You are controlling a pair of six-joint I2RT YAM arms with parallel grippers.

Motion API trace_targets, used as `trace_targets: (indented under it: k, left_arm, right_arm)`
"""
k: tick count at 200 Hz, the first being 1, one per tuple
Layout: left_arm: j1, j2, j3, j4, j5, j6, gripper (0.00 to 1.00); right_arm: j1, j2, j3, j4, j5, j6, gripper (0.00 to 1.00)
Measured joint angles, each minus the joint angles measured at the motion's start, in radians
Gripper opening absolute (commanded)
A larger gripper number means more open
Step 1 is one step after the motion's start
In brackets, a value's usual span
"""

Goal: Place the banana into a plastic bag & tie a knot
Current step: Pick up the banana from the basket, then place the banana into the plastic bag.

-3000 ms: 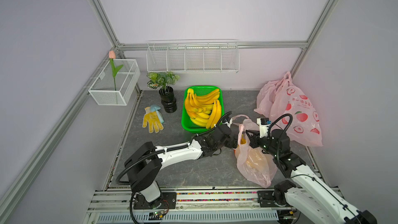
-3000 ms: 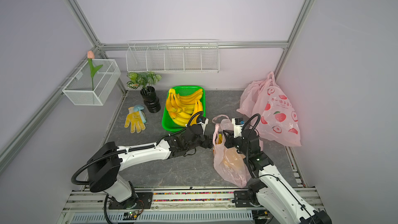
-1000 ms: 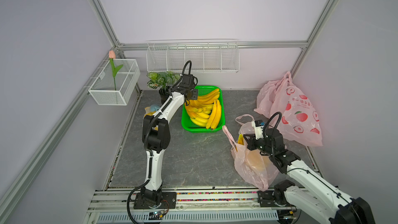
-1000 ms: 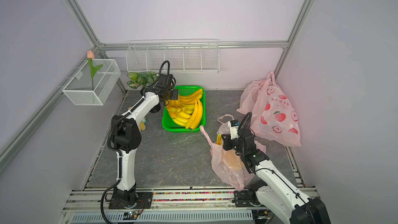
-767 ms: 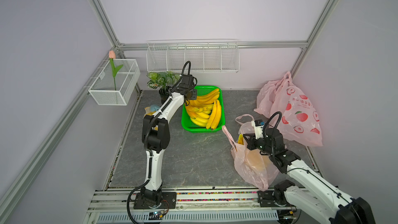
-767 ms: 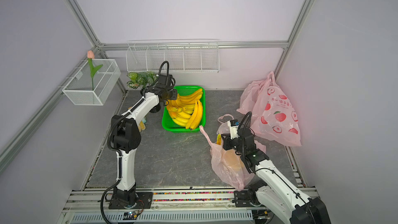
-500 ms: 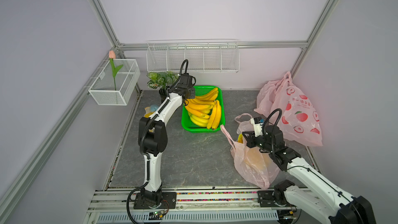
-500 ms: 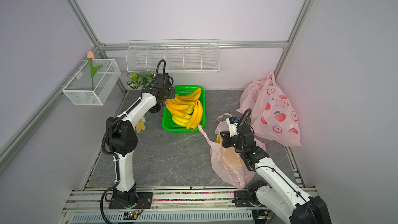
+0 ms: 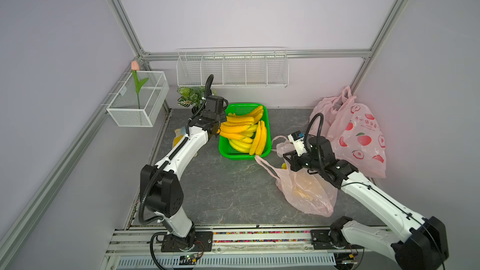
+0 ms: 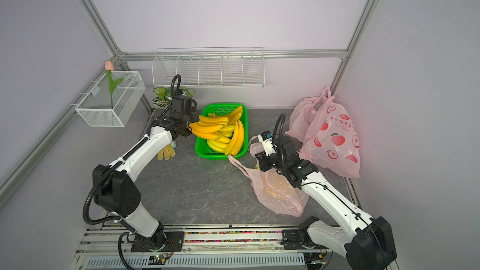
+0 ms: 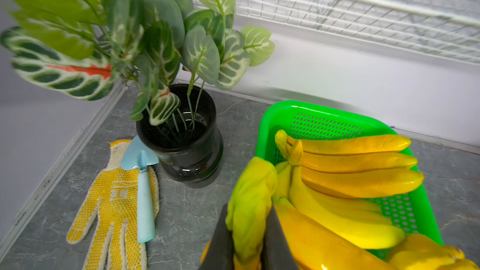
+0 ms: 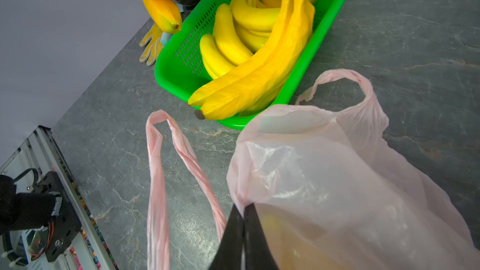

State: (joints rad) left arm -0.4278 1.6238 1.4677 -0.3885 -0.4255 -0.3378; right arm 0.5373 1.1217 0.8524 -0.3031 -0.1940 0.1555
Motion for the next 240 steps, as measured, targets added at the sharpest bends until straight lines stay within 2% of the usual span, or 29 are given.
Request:
trace_targets:
  k: [31,56,103,142,195,240]
  left_arm:
    - [-0.129,-0.138,-0.123,0.046,-0.071,-0.001,0.0]
    - [-0.209,-0.18,-0.2,0.063,-0.124,-0.003,0.0]
    - [-0.328,-0.121,-0.224,0.062,-0.26,-0.004,0.0]
    - [-0.35,-0.061,-0.179,0.055,-0.321,-0.019,0.0]
    - [-0.446,-0.05,-0.173,0.047,-0.392,-0.057,0.0]
    - [-0.537,-0.011,-0.174,0.03,-0.453,-0.09,0.0]
  right_arm:
    - [0.013,0.018,0.034,-0.038,0.014,-0.024,0.07]
    - [0.0,-0.005,0.007,-0.033,0.001,-0.025,0.07]
    - [-0.012,-0.102,-0.132,0.052,-0.097,-0.005,0.07]
    - [-0.02,-0.147,-0.199,0.129,-0.142,0.02,0.07]
    - [-0.148,-0.261,-0.254,0.242,-0.192,0.149,0.06]
    - [-0.156,-0.278,-0.273,0.287,-0.224,0.19,0.07]
